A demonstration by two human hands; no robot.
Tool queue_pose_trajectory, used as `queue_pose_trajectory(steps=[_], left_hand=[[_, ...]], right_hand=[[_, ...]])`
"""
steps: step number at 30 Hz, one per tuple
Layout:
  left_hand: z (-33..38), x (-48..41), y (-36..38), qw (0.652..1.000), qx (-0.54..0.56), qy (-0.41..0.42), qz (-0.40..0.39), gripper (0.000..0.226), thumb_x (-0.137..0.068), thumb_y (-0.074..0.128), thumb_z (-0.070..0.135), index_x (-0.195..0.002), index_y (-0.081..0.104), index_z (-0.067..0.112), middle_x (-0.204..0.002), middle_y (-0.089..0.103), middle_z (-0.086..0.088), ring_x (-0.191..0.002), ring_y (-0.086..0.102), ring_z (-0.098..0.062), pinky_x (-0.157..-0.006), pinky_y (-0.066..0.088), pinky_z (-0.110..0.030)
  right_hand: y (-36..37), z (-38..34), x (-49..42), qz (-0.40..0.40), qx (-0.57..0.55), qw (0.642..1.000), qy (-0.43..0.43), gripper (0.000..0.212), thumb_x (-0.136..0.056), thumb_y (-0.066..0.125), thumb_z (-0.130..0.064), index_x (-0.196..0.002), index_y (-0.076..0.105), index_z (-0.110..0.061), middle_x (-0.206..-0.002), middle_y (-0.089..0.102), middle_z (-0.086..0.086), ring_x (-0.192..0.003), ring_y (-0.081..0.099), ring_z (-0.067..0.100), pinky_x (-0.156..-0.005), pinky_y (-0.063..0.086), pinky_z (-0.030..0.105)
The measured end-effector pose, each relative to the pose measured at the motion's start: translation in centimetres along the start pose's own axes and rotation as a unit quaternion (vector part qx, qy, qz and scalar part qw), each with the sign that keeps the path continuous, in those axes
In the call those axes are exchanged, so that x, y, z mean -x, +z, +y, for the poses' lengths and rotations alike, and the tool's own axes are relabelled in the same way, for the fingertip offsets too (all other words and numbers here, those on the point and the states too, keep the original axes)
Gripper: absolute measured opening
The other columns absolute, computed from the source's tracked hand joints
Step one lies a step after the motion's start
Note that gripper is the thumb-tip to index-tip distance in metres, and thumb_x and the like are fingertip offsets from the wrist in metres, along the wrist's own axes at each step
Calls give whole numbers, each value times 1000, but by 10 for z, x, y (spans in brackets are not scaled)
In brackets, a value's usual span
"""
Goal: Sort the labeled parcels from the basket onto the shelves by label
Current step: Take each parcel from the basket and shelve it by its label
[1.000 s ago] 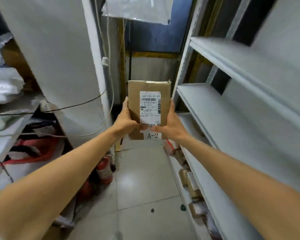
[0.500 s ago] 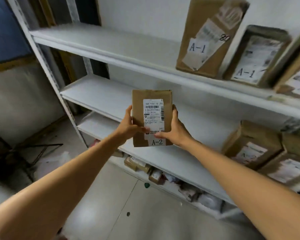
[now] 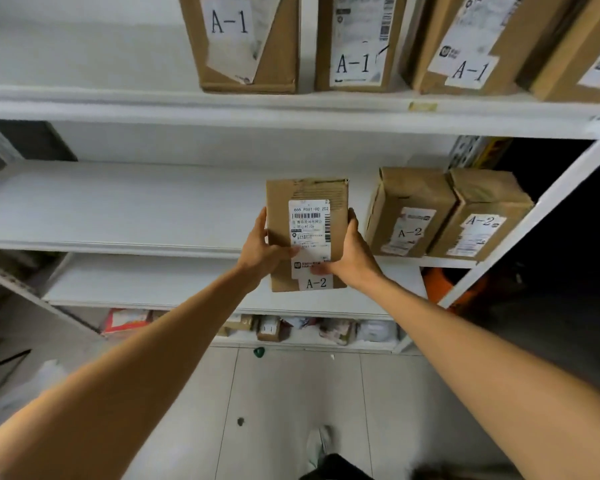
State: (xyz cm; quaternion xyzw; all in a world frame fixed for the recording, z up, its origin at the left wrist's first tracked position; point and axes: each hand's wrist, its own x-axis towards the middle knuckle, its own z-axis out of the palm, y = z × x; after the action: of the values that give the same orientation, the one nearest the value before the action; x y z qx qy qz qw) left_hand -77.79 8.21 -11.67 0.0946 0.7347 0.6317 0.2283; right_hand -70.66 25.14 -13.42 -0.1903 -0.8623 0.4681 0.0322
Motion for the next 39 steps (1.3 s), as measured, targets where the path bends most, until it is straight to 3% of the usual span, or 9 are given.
queue_pose_trajectory(steps=[6, 10, 14, 16, 23, 31, 33, 36, 39], left_hand=[[-1, -37, 9, 1000, -8, -3, 24, 78, -75, 69, -8, -135, 35, 28, -108, 60, 1, -104, 61, -24, -81, 57, -42], [-10, -65, 12, 999, -43, -5, 31, 81, -60, 80, 21, -129, 42, 42, -118, 57, -7, -110, 57, -32, -83, 57, -51], [-7, -75, 24, 999, 12, 43, -17, 76, -75, 65, -12, -139, 36, 17, -110, 57, -2, -97, 63, -17, -69, 60, -28], [-11, -82, 27, 998, 28, 45, -44, 86, -69, 64, -6, -143, 32, 23, -116, 55, -2, -103, 61, -20, -70, 59, -27], [-28, -101, 33, 995, 9, 17, -97, 113, -67, 66, -13, -152, 9, 34, -131, 44, 12, -118, 49, -11, -78, 57, -29], [-13, -114, 62, 994, 12, 36, -102, 81, -77, 59, -20, -124, 25, 37, -112, 49, 4, -100, 56, -15, -63, 59, -29], [-15, -116, 68, 998, 28, 6, -62, 84, -82, 57, -18, -137, 19, 32, -116, 49, 1, -109, 54, -20, -67, 60, -32], [-15, -113, 75, 997, 9, -73, -5, 116, -75, 71, -10, -152, -9, 23, -145, 36, -13, -132, 41, -33, -100, 46, -52], [-7, -108, 72, 984, -102, -137, 44, 116, -72, 80, 2, -152, -3, 16, -154, 20, -15, -139, 29, -34, -111, 31, -46]], right_hand=[[5, 11, -41, 41, -9, 999, -9, 142, -43, 97, -28, -149, 3, -37, -132, 54, 1, -119, 53, 24, -93, 52, 48], [13, 27, -66, 118, -30, 992, -7, 136, -47, 95, -13, -151, 9, -36, -129, 53, 4, -118, 52, 21, -87, 55, 47], [17, 29, -84, 129, -88, 987, 45, 107, -73, 77, 5, -155, 13, -21, -145, 42, 9, -133, 42, 23, -108, 40, 43], [19, 37, -95, 135, -64, 986, 76, 98, -79, 73, 2, -154, 14, -19, -150, 33, 11, -139, 34, 25, -113, 32, 40], [24, 64, -101, 139, -35, 984, 101, 102, -80, 76, -9, -154, 8, -21, -155, 29, 7, -140, 31, 24, -112, 35, 45], [7, 69, -97, 139, -9, 984, 113, 103, -81, 71, -4, -153, 0, -17, -155, 25, 9, -138, 32, 26, -104, 37, 32], [2, 67, -96, 112, 9, 987, 118, 102, -81, 71, -3, -153, -1, -13, -155, 23, 13, -137, 33, 29, -101, 39, 32], [3, 60, -93, 57, 38, 987, 145, 106, -83, 71, -8, -152, -9, -6, -157, 13, 19, -140, 27, 34, -106, 39, 38], [7, 58, -94, 36, 58, 982, 178, 102, -84, 66, -10, -151, -10, -1, -155, 19, 21, -138, 32, 36, -105, 43, 43]])
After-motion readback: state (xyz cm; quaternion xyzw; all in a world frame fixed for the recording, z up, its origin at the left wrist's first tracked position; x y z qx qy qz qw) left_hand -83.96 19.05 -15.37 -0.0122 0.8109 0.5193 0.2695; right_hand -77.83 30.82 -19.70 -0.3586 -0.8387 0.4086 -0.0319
